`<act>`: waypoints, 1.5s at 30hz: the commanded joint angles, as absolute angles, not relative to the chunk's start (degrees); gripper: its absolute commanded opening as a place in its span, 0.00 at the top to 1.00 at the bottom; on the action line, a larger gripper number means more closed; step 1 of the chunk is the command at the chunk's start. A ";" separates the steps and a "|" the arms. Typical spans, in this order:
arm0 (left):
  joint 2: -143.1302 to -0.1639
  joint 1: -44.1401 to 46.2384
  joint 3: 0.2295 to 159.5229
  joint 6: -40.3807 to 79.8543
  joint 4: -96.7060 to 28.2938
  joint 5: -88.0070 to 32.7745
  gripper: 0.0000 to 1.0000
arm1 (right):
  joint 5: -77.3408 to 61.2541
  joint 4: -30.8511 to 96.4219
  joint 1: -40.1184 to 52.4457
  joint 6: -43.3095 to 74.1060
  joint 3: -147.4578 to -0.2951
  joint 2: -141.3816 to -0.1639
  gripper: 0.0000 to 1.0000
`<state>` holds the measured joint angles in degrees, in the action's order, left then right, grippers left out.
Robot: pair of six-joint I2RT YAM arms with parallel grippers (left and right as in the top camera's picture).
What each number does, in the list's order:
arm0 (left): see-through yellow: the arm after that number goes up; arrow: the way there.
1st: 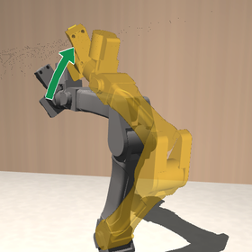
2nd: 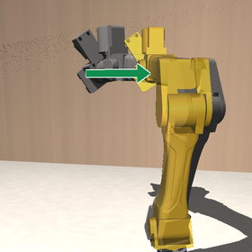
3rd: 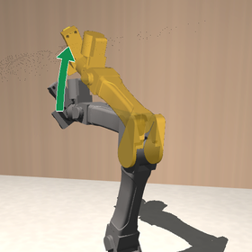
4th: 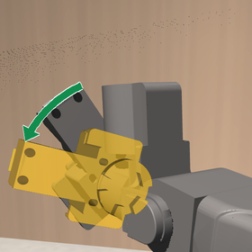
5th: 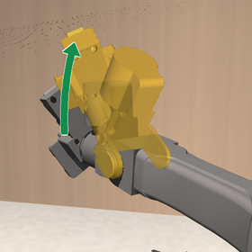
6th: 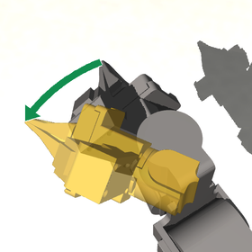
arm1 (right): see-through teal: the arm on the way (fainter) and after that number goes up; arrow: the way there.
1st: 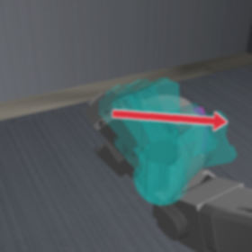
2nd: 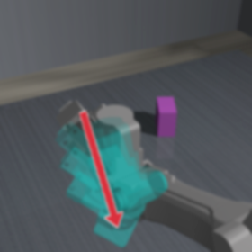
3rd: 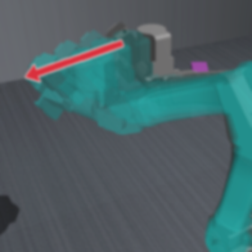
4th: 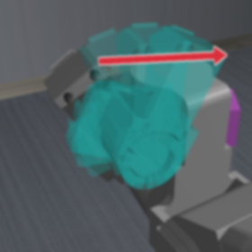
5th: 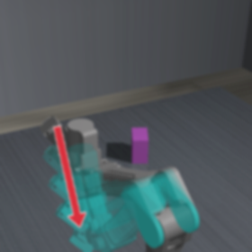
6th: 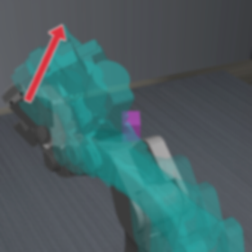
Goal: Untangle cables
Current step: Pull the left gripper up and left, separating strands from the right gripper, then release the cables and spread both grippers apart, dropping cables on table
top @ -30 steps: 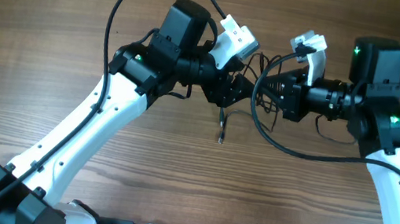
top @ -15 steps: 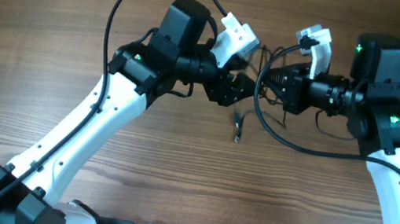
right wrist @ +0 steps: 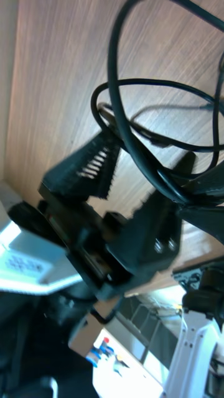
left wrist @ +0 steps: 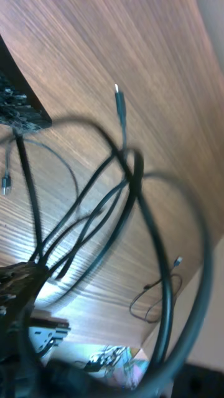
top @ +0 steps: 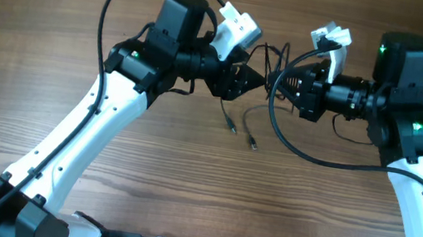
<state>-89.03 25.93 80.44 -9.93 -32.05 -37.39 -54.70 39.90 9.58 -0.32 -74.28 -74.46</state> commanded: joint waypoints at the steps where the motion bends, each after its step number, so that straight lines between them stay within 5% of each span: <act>1: -88.95 25.58 80.47 -9.54 -31.70 -36.32 0.31 | -58.65 39.81 9.67 -1.26 -75.33 -74.02 0.96; 18: -88.95 25.56 80.49 -2.42 -27.27 -26.74 0.50 | -73.73 43.33 9.69 0.16 -75.33 -74.02 0.96; 23: -88.95 25.43 80.47 0.27 -26.00 -23.75 0.95 | -76.05 45.10 9.69 0.10 -75.33 -74.02 0.96; 28: -88.92 24.32 80.47 4.58 -26.85 -16.86 0.96 | -75.37 46.15 9.67 0.10 -75.33 -74.02 0.96; 45: -82.00 8.47 80.47 11.16 -36.21 -17.98 0.96 | -11.84 59.72 9.67 16.95 -75.33 -74.02 0.96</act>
<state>-85.73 11.92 80.23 9.63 -35.53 -21.19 -26.94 58.61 9.91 12.21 -74.89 -74.54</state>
